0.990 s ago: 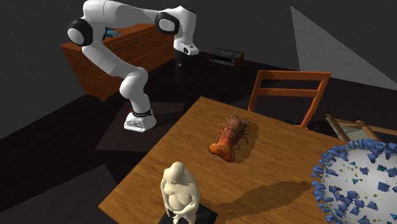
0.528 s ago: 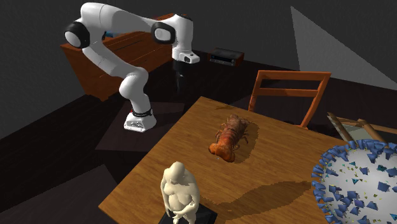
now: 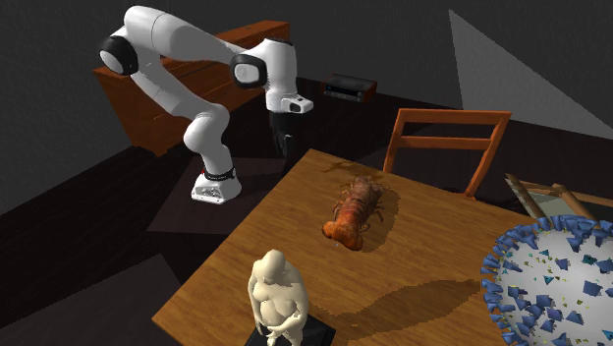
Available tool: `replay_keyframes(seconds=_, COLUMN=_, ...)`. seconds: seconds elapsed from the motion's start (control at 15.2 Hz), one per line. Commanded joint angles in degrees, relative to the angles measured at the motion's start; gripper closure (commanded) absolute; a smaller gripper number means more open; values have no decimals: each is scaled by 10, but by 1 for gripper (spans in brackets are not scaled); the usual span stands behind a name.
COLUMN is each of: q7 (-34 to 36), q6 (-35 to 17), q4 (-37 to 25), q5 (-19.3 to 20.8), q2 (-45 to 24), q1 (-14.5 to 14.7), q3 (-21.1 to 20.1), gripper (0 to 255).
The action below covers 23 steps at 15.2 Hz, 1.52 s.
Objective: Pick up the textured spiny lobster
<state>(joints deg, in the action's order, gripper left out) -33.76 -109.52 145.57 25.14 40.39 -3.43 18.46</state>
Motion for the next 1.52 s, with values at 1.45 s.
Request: replay_keyframes(seconds=1.45, q7=-512, q6=-408, q4=-200, q5=-181, q2=-357, q1=165, q3=330, gripper=0)
